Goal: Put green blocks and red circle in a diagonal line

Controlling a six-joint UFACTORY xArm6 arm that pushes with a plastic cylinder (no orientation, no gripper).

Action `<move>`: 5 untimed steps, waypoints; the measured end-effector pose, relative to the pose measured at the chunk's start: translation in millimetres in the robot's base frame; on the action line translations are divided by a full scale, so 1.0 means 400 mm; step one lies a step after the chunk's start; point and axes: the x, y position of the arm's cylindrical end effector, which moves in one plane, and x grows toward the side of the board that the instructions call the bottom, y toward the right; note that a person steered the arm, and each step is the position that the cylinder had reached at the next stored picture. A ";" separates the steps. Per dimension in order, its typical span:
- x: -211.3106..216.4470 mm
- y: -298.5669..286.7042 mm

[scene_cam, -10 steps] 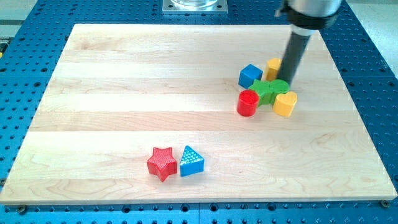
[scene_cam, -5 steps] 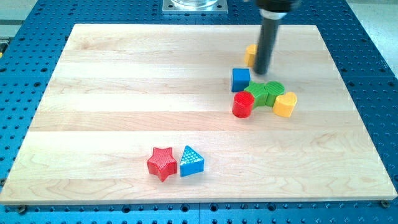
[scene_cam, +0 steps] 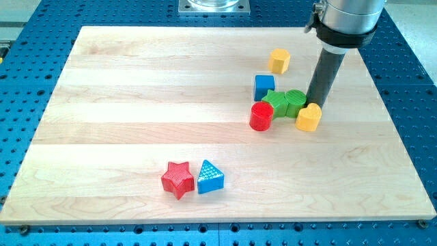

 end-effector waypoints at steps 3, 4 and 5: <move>0.052 -0.057; 0.085 -0.138; 0.073 -0.166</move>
